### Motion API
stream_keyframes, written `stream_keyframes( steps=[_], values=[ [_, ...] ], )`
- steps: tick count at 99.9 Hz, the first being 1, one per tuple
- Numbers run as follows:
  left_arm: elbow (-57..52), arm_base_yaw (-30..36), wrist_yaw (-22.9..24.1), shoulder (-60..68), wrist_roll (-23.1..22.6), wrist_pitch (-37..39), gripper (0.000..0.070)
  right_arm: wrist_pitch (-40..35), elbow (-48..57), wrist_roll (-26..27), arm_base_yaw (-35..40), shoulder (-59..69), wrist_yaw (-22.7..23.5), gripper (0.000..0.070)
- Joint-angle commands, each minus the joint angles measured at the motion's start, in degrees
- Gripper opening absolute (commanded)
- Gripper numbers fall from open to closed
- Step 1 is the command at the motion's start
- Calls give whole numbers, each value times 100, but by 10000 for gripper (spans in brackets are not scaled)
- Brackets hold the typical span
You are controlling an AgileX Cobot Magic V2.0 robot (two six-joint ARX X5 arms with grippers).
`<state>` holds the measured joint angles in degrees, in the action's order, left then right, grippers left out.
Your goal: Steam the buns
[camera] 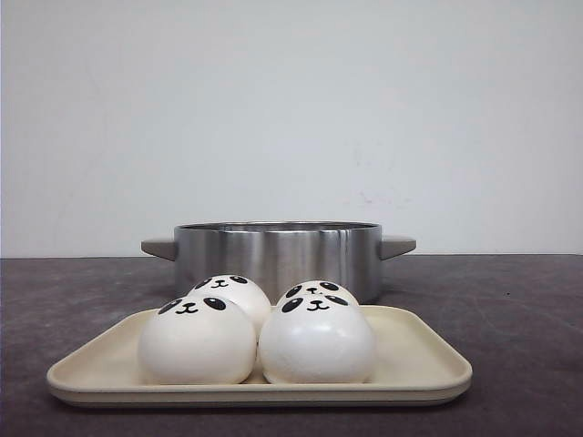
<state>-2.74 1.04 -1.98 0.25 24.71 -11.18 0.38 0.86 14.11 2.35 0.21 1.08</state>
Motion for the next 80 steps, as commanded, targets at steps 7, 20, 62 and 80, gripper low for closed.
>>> stream_keyframes(
  steps=[7,20,62,80],
  values=[
    [-514,7,-114,76,-15,348,3,44,457,730,15,7,575,6],
    [-1443,7,-341,577,-540,-2,3,-651,1432,654,15,223,977,6],
    [-5101,149,-1053,2789,-1392,-1788,9,-3064,5211,-450,15,2024,1311,13],
    [-5340,315,-1056,2911,-1207,-1779,367,-3176,5604,-299,15,2262,1666,560]
  ],
)
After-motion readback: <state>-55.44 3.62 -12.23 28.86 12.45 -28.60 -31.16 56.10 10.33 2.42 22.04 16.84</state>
